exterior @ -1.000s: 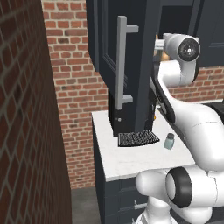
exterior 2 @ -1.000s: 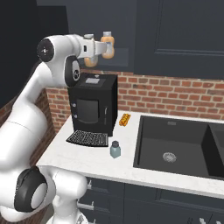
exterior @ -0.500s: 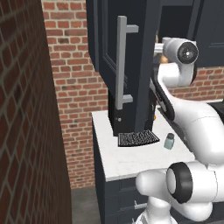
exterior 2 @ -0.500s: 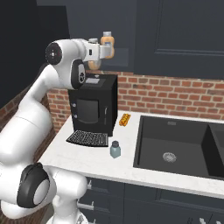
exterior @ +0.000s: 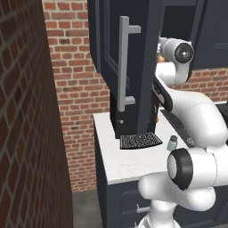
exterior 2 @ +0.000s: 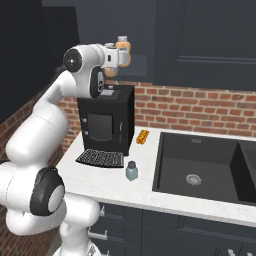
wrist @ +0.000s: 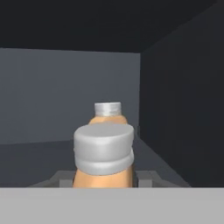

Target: Put the shaker and condiment bottle from the counter next to their counterparts in the cabinet.

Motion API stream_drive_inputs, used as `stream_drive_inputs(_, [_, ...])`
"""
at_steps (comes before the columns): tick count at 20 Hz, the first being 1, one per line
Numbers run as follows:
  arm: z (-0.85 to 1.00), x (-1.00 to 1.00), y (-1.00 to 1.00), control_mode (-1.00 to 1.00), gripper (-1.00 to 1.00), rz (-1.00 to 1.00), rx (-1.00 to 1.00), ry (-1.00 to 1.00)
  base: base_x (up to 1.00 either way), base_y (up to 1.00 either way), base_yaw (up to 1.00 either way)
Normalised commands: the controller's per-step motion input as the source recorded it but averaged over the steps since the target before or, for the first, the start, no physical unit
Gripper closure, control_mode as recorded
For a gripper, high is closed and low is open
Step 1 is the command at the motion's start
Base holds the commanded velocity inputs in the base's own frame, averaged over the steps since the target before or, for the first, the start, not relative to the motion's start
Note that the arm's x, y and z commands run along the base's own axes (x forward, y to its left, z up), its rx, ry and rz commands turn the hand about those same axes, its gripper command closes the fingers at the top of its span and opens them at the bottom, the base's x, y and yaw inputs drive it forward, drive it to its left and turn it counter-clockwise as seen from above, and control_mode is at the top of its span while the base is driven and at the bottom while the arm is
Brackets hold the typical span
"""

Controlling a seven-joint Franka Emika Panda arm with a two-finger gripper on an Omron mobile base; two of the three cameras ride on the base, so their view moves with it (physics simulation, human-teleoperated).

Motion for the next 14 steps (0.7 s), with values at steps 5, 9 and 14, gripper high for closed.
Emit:
stream_drive_inputs(5, [0.0,0.5,0.0,-1.0,1.0,0.05,0.0,0.02,0.0,0.0,0.0])
stream_drive_inputs(9, [-0.07,0.32,0.0,-1.0,1.0,0.04,0.0,0.0,0.0,0.0,0.0])
stream_drive_inputs(14, [-0.17,0.12,0.0,-1.0,1.0,0.04,0.0,0.0,0.0,0.0,0.0])
